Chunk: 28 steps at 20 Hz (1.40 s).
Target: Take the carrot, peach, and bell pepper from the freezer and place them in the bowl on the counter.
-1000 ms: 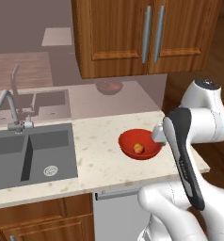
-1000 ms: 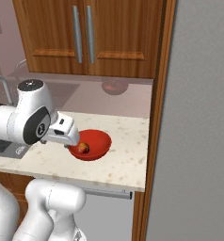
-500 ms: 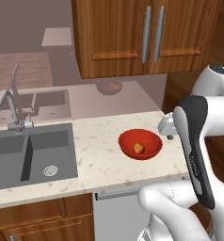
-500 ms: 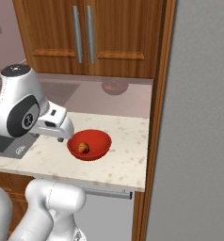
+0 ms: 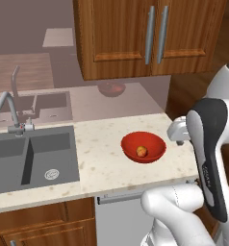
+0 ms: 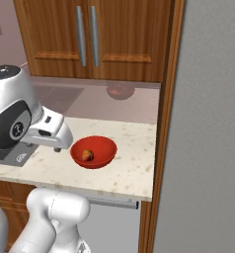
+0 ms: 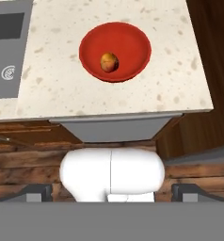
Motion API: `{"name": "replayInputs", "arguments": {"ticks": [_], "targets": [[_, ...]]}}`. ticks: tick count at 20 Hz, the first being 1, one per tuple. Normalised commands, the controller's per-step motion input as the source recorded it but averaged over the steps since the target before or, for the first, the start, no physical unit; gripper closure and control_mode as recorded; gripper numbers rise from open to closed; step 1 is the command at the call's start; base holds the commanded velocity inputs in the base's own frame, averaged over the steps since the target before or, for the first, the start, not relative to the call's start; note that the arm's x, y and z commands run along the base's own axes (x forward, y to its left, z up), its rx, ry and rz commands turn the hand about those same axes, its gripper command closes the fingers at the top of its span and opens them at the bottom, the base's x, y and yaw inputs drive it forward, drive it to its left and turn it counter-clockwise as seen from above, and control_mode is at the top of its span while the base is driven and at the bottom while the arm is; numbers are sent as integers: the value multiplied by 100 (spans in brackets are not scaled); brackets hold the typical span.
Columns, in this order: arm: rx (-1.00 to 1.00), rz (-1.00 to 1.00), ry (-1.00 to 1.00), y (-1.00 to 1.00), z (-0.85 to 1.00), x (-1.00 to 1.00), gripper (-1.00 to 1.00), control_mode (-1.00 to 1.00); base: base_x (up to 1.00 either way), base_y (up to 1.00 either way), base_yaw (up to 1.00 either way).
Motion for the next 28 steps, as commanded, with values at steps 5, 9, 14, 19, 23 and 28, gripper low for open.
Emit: {"name": "replayInputs", "arguments": {"ticks": [5,9,14,19,23,28], "targets": [[0,0,-1,0,0,-23,-100,-100,0,0,0],[0,0,0,0,0,-17,-100,100,-8,0,0],[0,0,0,0,0,0,-100,100,-65,0,0],[0,0,0,0,0,0,-100,100,-78,0,0],[0,0,0,0,0,0,-100,100,-72,-14,0],[0,0,0,0,0,0,-100,100,-27,-48,0]]}}
